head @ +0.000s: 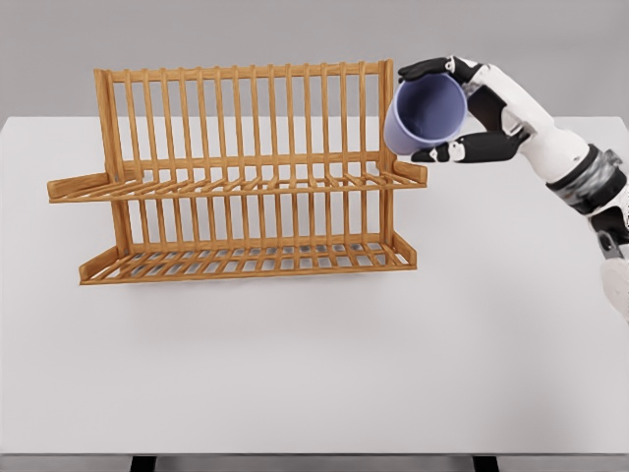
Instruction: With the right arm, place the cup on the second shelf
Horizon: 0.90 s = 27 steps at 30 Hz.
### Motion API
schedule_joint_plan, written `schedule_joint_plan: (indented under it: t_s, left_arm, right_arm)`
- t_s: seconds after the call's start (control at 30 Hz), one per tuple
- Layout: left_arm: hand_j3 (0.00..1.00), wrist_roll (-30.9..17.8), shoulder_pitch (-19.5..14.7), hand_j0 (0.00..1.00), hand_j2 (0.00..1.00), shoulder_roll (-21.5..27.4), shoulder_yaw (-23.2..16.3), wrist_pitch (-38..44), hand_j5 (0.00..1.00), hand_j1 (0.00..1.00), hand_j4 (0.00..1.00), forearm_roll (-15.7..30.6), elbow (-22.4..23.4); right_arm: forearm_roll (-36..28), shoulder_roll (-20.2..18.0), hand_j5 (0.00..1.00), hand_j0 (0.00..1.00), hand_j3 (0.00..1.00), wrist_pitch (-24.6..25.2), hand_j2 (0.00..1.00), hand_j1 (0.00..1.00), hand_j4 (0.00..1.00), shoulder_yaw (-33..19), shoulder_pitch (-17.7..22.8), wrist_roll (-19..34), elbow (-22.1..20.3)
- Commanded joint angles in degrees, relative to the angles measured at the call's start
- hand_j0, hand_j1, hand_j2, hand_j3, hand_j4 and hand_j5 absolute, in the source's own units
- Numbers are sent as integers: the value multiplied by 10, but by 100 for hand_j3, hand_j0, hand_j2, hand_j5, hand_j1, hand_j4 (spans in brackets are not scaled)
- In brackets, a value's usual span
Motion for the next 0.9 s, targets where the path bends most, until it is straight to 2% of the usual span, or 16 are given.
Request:
schedule_joint_plan:
  t_s: [0.0,0.37,0.87]
  left_arm:
    - [100,0,0,100,100,0,0,0,100,100,100,0,0]
    - [100,0,0,100,100,0,0,0,100,100,100,0,0]
    - [100,0,0,100,100,0,0,0,100,100,100,0,0]
  right_arm:
    - [0,9,68,68,68,0,68,68,68,7,0,0,0]
    - [21,30,68,68,68,-1,68,68,68,16,0,0,0]
    - [29,30,71,71,71,-16,71,71,71,27,3,0,0]
